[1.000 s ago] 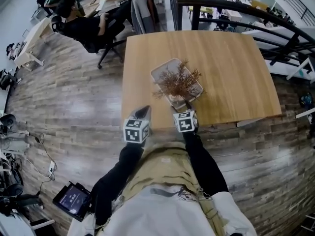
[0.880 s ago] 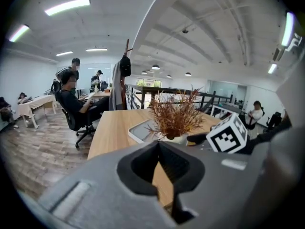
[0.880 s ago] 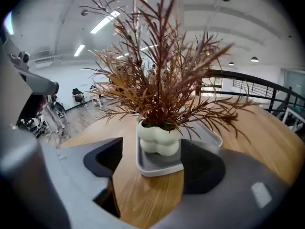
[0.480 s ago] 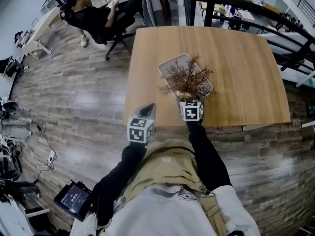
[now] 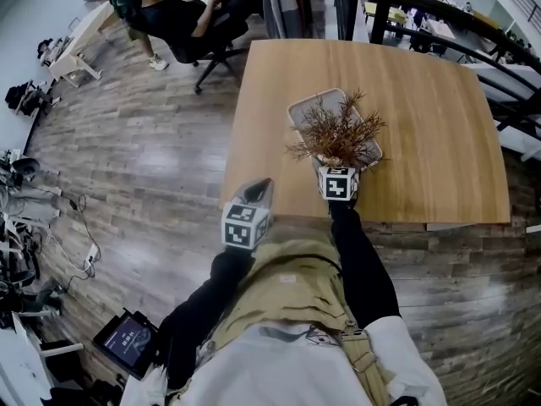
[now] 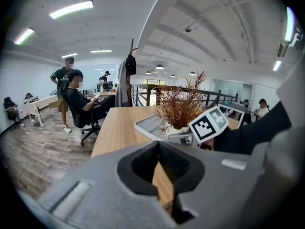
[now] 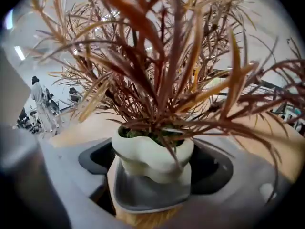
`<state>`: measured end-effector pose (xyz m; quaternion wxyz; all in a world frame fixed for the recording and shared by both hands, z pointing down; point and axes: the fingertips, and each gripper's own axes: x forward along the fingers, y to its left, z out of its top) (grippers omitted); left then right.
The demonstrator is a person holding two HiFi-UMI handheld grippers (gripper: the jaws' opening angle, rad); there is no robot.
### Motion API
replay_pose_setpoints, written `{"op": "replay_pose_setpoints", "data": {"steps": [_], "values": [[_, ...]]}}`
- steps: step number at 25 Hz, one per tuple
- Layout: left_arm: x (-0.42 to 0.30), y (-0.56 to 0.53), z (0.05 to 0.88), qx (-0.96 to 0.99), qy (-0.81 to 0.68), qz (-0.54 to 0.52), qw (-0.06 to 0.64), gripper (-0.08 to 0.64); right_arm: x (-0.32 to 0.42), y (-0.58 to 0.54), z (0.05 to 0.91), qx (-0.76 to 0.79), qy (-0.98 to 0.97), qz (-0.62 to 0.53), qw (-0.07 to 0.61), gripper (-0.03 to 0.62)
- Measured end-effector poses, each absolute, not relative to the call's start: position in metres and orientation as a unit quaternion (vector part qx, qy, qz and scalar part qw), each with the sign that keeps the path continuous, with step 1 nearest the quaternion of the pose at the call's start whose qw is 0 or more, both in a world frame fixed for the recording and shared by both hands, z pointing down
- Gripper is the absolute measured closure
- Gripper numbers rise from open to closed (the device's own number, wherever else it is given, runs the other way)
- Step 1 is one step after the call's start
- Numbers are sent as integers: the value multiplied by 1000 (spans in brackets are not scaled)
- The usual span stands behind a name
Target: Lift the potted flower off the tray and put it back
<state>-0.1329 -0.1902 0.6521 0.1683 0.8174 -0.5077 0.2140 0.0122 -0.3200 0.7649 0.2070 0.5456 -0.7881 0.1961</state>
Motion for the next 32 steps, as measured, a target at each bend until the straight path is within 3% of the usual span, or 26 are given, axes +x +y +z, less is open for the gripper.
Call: {"op": "replay_pose_setpoints", "data": {"steps": [19, 32], "values": [[-151, -176, 626, 810, -514, 200, 198, 558, 11, -285, 732, 528, -788, 197, 247, 118], [-147, -200, 532, 822, -515, 161, 180, 558, 12, -265, 577, 549, -795, 178, 187, 118]]}}
